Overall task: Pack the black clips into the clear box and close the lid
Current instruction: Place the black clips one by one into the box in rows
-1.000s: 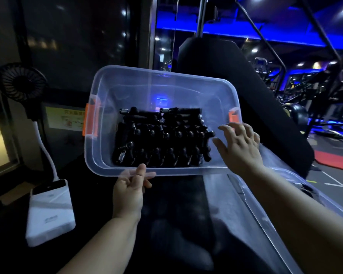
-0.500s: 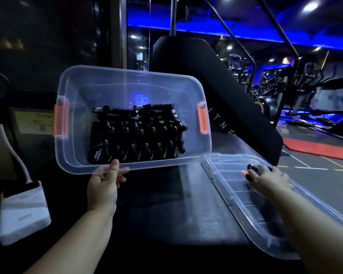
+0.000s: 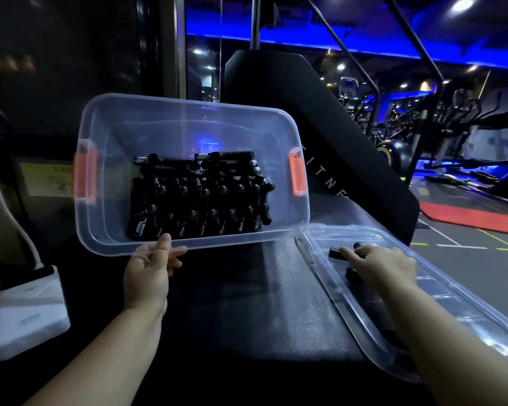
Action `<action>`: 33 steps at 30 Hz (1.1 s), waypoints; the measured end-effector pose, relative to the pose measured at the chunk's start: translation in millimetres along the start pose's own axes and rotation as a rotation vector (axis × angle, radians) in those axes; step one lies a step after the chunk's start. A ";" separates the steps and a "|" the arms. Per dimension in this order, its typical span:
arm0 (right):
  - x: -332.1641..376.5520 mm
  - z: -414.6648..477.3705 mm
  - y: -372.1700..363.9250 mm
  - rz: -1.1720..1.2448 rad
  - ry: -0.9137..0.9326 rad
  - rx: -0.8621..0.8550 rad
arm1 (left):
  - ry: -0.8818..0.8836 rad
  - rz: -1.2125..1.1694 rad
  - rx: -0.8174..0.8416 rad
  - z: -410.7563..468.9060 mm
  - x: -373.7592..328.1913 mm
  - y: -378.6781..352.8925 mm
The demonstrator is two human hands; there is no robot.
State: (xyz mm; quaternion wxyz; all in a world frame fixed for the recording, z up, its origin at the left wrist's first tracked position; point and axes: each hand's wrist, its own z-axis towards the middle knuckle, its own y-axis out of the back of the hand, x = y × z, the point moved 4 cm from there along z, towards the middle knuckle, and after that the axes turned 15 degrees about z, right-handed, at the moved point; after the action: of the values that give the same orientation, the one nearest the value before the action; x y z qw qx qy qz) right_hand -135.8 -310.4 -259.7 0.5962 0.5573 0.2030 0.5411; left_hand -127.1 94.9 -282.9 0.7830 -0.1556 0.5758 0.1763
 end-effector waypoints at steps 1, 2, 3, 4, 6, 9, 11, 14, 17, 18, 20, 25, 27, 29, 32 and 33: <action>4.3 -2.1 0.7 0.003 0.047 -0.014 | -0.001 -0.001 0.002 -0.1 0.0 -0.4; 6.8 -4.0 0.9 0.022 0.082 -0.021 | -0.001 -0.002 0.003 -0.3 0.2 -0.5; 7.4 -4.9 1.7 0.049 0.101 -0.029 | -0.001 -0.003 0.003 -0.3 0.3 -0.8; 5.8 -5.0 2.6 0.081 0.104 -0.045 | 0.001 -0.004 0.002 -0.4 0.6 -0.7; -1.8 -3.5 4.4 0.151 0.075 -0.098 | 0.001 -0.004 -0.001 -0.2 1.0 -0.2; -18.2 2.9 -1.9 0.127 -0.055 -0.076 | -0.001 -0.006 0.001 -0.6 1.3 0.4; -26.1 6.6 -11.7 0.146 -0.148 0.059 | -0.001 -0.008 0.000 -0.3 1.4 0.1; -29.0 9.9 -17.5 0.206 -0.164 0.158 | 0.000 -0.005 -0.001 0.6 1.7 -0.4; -30.2 10.8 -14.6 0.191 -0.174 0.146 | -0.003 -0.007 0.002 1.7 2.5 -0.6; -31.4 9.7 -12.9 0.186 -0.191 0.138 | -0.006 -0.008 0.002 1.6 2.5 -0.6; -36.1 8.7 -9.0 0.189 -0.233 0.113 | -0.007 -0.006 0.001 1.6 2.6 -1.0; -46.5 8.4 -0.1 0.252 -0.265 -0.065 | -0.011 0.000 0.004 4.3 6.1 -1.2; -45.7 7.8 3.8 0.358 -0.234 -0.151 | -0.012 -0.003 0.007 5.2 7.2 -1.2; -45.4 7.4 7.8 0.480 -0.213 -0.225 | -0.012 -0.005 0.008 5.2 7.7 -1.3; -45.4 6.7 11.8 0.616 -0.188 -0.295 | -0.012 -0.001 0.005 4.6 7.8 -1.2; -46.3 6.6 12.3 0.655 -0.171 -0.319 | -0.012 -0.002 0.003 4.4 7.6 -1.2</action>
State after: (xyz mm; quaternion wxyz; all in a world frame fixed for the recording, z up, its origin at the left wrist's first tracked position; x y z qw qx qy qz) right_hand -150.7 -356.2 -263.6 0.4857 0.5359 -0.1235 0.6795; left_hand -120.8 96.6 -288.8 0.7871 -0.1537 0.5711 0.1755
